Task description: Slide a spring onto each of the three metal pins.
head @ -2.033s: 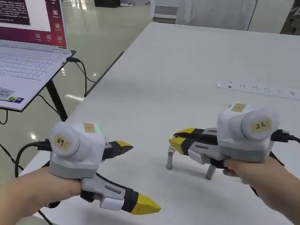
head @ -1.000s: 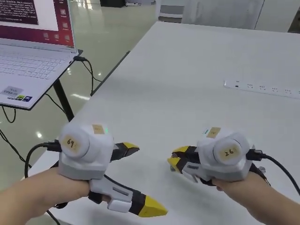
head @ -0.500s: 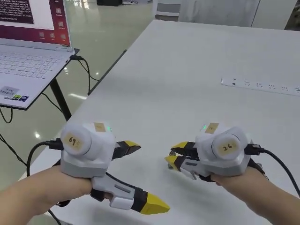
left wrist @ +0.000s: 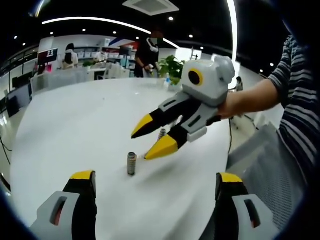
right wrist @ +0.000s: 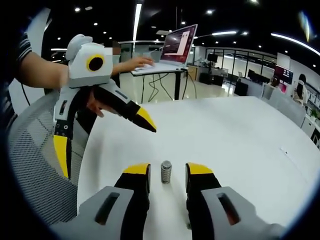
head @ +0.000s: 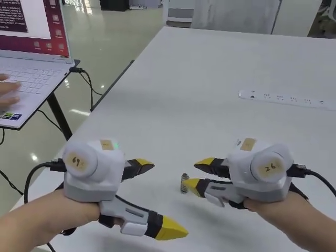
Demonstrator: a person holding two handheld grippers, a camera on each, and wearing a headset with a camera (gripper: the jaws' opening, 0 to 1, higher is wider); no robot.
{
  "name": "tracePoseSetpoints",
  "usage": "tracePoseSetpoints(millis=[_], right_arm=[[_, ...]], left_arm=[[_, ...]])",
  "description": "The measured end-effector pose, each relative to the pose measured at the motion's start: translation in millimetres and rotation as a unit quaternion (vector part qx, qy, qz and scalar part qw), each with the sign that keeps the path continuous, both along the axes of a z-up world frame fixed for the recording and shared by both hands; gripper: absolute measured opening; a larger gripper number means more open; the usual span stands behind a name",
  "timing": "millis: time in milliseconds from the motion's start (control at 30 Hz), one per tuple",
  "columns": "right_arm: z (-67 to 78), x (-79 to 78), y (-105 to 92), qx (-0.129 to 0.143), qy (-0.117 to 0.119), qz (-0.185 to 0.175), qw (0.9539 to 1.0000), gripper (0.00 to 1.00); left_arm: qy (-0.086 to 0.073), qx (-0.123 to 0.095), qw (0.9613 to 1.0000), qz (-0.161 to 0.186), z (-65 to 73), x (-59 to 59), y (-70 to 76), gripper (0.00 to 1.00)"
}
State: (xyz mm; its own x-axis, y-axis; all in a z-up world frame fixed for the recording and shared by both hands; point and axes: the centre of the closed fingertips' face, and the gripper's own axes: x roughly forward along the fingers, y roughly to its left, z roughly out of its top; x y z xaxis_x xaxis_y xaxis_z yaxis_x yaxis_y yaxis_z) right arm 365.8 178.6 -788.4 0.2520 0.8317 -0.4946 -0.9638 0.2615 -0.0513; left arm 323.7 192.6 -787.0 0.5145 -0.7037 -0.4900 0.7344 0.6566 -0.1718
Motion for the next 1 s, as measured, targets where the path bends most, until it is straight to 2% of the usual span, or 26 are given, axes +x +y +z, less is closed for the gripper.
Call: tracePoseSetpoints(millis=[167,500,767,900,1000], right_arm=[[7.0,-3.9,-15.2,0.009,-0.005,-0.003,0.9999,0.33],[12.7,-2.1,-48.9,0.031,-0.012,-0.041,0.9986,0.52],[15.4,-12.0,-66.9,0.037,-0.020,-0.040,0.9983,0.64],[13.9,-17.3,-79.8,0.033,-0.028,-0.050,0.9978,0.79],[13.1,-18.5,-90.2,0.038,-0.026,-0.062,0.9971,0.85]], left_arm=[[0.003,0.004,1.0000,-0.001,-2.3,-0.5,0.9,0.96],[-0.012,0.001,0.9999,0.002,4.8,7.7,-3.8,0.96],[-0.018,-0.002,0.9998,0.002,6.1,8.3,-9.3,0.97],[-0.025,-0.005,0.9997,0.004,8.8,8.3,-9.8,0.97],[-0.029,-0.006,0.9995,0.006,9.9,9.3,-7.8,0.97]])
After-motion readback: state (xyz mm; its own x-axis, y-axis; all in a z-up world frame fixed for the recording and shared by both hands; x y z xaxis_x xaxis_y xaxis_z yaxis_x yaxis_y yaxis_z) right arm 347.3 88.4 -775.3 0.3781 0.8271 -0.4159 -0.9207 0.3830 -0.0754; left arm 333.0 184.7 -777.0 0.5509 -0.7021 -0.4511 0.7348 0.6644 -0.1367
